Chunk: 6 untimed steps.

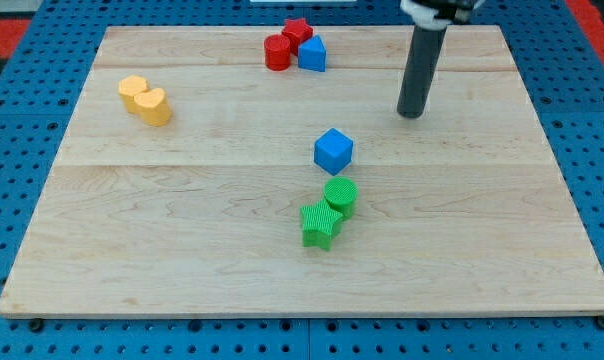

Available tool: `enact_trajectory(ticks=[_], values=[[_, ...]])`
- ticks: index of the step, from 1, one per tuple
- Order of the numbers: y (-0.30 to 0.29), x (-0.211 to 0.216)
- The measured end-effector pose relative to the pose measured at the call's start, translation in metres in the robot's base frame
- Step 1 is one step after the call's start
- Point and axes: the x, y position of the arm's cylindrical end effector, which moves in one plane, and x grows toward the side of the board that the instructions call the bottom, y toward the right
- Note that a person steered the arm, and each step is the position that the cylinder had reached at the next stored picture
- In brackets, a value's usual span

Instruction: Move your arm towards the blue cube

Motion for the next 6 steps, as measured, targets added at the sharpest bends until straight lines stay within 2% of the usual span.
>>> enact_trajectory(ticks=[2,4,5,6], values=[[-0.051,0.084],[-0.168,0.086],[-0.173,0.082],[-0.14,0.082]])
